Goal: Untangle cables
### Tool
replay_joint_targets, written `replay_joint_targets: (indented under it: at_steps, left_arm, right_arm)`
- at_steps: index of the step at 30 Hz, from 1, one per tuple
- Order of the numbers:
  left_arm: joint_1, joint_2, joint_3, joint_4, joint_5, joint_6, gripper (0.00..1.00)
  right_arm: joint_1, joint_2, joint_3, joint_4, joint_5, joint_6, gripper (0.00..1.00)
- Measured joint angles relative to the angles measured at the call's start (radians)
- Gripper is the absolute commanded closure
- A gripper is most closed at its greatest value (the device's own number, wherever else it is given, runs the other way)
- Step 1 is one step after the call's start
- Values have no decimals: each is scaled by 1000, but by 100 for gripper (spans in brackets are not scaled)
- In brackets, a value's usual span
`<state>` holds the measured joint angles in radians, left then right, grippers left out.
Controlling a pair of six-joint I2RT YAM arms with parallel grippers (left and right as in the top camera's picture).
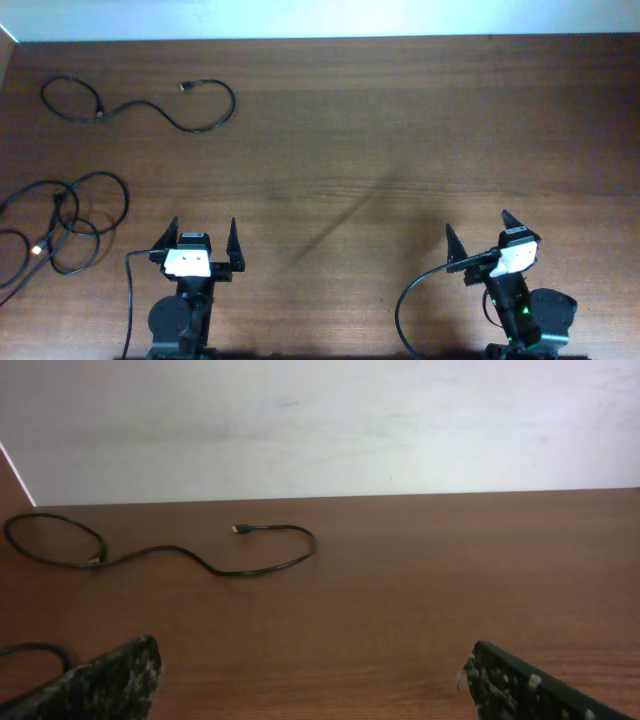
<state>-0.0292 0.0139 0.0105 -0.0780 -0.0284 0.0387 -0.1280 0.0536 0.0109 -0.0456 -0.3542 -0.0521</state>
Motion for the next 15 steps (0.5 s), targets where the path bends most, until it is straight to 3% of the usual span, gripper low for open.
replay_joint_targets:
  at_steps: [15]
  left_arm:
    - [0,0,0,0,0,0,2]
  right_arm:
    - [1,-38,0,-2,24,0,1]
